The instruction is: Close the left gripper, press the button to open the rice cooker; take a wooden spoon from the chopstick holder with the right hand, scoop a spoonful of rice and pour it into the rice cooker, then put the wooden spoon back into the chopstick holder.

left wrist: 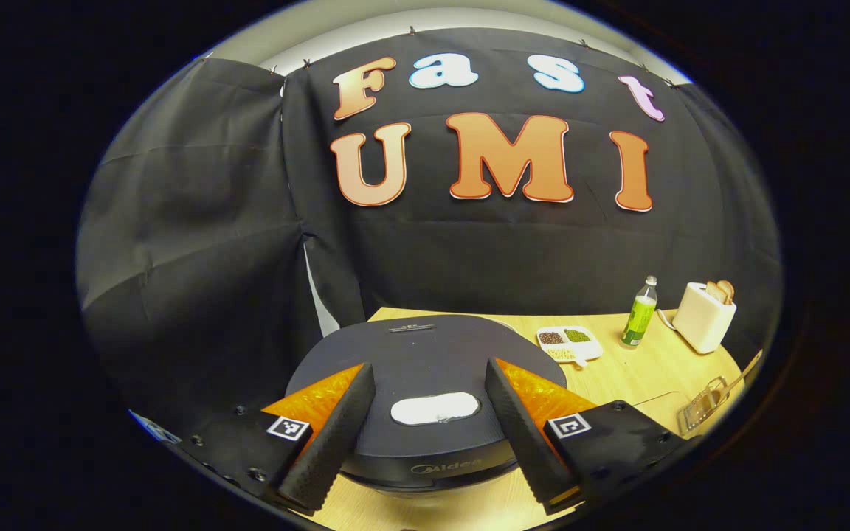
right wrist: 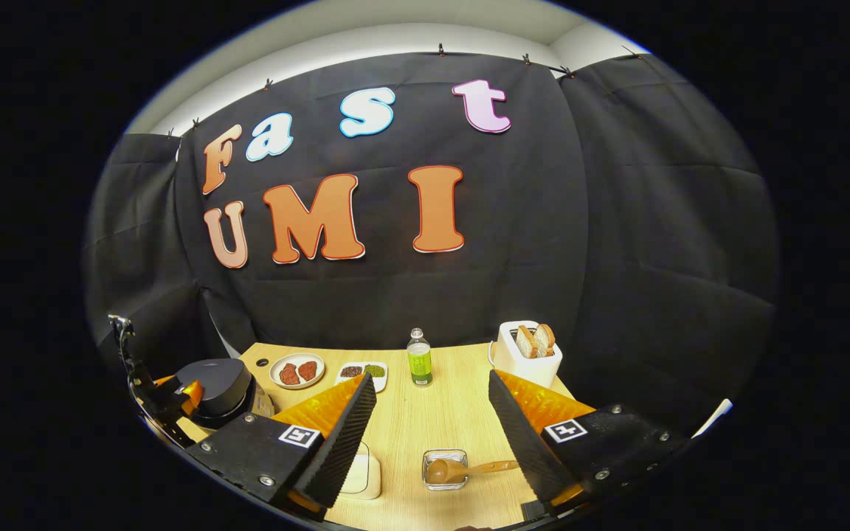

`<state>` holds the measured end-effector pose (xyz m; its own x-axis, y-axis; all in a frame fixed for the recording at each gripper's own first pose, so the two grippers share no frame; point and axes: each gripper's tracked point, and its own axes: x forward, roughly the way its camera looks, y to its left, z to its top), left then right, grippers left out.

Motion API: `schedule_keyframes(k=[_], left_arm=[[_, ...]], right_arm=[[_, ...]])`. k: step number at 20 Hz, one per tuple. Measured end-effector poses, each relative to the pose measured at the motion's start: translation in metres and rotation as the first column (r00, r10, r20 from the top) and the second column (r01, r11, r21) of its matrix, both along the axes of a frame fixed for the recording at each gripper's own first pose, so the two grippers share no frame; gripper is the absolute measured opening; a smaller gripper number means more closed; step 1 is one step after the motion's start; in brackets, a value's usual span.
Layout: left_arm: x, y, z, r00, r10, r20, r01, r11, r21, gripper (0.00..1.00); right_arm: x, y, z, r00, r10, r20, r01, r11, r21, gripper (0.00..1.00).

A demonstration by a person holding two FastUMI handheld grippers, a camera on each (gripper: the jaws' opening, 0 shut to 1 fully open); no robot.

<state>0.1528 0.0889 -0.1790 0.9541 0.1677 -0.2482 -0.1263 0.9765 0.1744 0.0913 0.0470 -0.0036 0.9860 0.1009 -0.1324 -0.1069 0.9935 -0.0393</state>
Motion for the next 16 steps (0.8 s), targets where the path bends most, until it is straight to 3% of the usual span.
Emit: schedule_keyframes(k=[4,8,16], left_arm=[[-0.008,0.002,-0.029,0.999,0.009,-0.034,-0.009,1.0,0.0,0.98],[-0.011,0.006,-0.026,0.999,-0.003,0.045,0.003,1.0,0.006,1.0],[-0.008,0.006,-0.028,1.0,0.005,-0.028,-0.006,1.0,-0.009,0.99]], right_arm=[[0.003,0.002,-0.005,1.0,0.0,-0.012,0.0,1.0,0.013,0.95],[0.005,0.007,-0.01,1.0,0.009,-0.023,-0.009,1.0,0.009,0.95],[0.003,-0.002,-0.014,1.0,-0.018,-0.023,0.018,1.0,0.005,0.95]])
